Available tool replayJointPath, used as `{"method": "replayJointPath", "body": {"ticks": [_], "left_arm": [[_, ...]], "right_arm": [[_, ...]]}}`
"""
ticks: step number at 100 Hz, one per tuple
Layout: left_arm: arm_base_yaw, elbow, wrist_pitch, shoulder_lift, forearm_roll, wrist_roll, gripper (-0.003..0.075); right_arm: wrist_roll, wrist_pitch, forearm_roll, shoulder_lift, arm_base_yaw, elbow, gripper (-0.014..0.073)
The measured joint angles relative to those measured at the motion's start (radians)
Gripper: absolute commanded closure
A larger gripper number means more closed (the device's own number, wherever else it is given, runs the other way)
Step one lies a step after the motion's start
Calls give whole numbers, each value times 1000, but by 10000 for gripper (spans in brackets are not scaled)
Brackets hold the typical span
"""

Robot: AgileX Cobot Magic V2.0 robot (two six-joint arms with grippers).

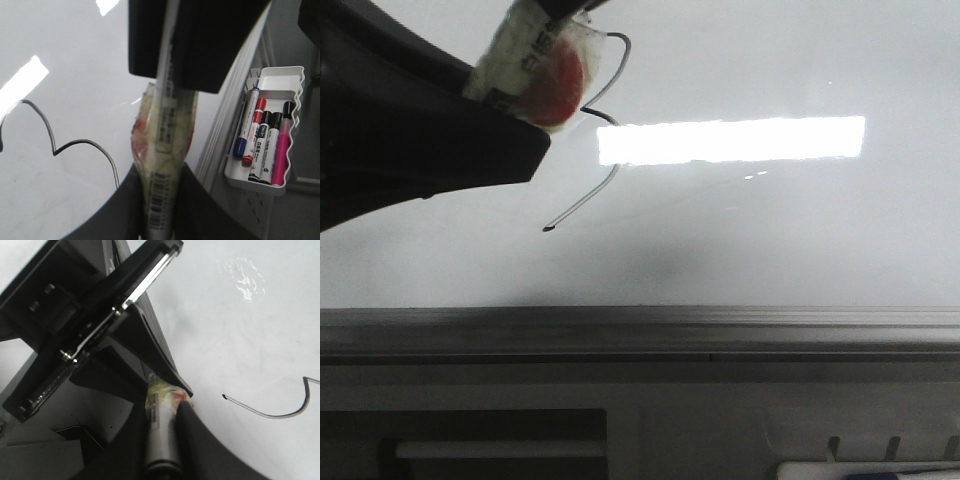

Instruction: Write number 3 on whiteboard

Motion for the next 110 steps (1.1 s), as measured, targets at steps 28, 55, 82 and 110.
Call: {"method": "replayJointPath", "body": {"ticks": [28,55,82,110], "left_arm": [[0,0,-4,0,-8,-1,741],[0,0,-6,0,-370,-10,741],[60,0,-80,2,-955,-16,741],[165,0,-35,72,-1003,-16,741]], "right_arm": [[0,-6,0,0,0,0,251],[0,-105,0,-3,-36,0,81],[-2,-164,0,-41,-77,0,123],[-2,-160,0,-41,-77,0,123]]}}
